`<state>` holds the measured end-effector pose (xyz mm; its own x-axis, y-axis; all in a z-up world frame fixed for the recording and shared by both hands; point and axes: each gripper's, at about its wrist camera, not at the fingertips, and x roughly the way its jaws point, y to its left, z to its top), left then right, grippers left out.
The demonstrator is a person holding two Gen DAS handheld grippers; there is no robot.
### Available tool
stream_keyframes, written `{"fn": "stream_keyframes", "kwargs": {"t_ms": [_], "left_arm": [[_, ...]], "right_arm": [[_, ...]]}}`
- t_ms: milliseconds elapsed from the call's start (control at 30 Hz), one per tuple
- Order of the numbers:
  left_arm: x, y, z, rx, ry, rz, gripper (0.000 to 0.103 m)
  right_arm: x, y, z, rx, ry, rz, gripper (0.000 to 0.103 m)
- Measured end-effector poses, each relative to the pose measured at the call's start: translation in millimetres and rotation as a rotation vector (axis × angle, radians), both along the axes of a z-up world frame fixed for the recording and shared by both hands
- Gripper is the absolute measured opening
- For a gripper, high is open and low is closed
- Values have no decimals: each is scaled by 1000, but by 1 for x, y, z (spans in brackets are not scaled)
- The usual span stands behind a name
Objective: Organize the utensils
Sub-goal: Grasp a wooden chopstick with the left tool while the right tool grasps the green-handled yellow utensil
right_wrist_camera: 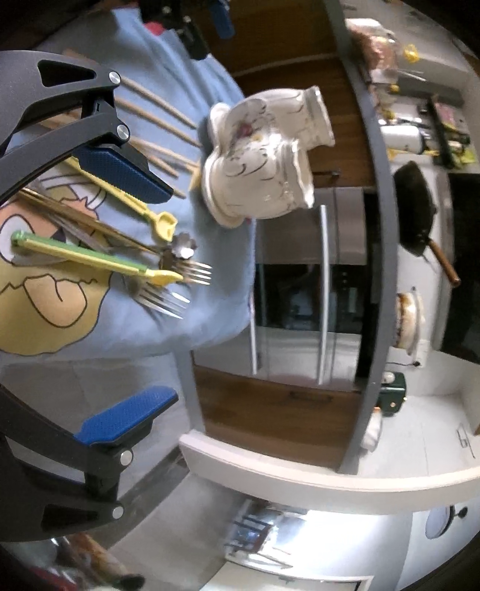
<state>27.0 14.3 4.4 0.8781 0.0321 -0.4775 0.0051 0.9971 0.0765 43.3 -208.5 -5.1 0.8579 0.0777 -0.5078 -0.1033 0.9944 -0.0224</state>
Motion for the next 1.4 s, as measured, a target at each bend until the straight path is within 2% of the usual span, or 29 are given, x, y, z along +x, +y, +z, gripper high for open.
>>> {"fn": "stream_keyframes", "kwargs": {"t_ms": [100,167,300,433,533,600,767,800,867,933,1100,1167,1400], "left_arm": [[7,2,-1,-8,56,-6,98],[16,-2,-7,-12,146,-54,98],[22,-9,-17,-20,220,-88,98],[25,-17,-20,-79,278,-143,97],[25,-27,-24,-68,303,-168,95],[24,-34,-29,-57,332,-183,83],[18,-52,-39,-15,364,-213,67],[18,-52,-39,-14,366,-212,61],[20,-52,-41,-3,387,-210,50],[22,-49,-41,-3,388,-213,44],[31,-32,-36,-38,402,-202,12],[34,-27,-36,-42,408,-196,7],[27,-12,-28,-43,384,-196,6]], "right_arm": [[13,6,-4,-7,72,38,96],[20,8,-6,-9,100,52,94],[34,7,-10,21,151,47,72],[41,9,-13,48,183,67,62],[44,11,-16,46,201,73,53],[46,10,-17,52,214,76,48],[50,12,-17,48,228,87,35],[51,12,-18,46,233,88,31],[55,13,-18,43,244,89,29],[59,12,-19,48,256,86,27],[65,8,-18,71,262,76,8],[62,8,-16,74,249,76,6],[44,9,6,97,155,82,6]]}}
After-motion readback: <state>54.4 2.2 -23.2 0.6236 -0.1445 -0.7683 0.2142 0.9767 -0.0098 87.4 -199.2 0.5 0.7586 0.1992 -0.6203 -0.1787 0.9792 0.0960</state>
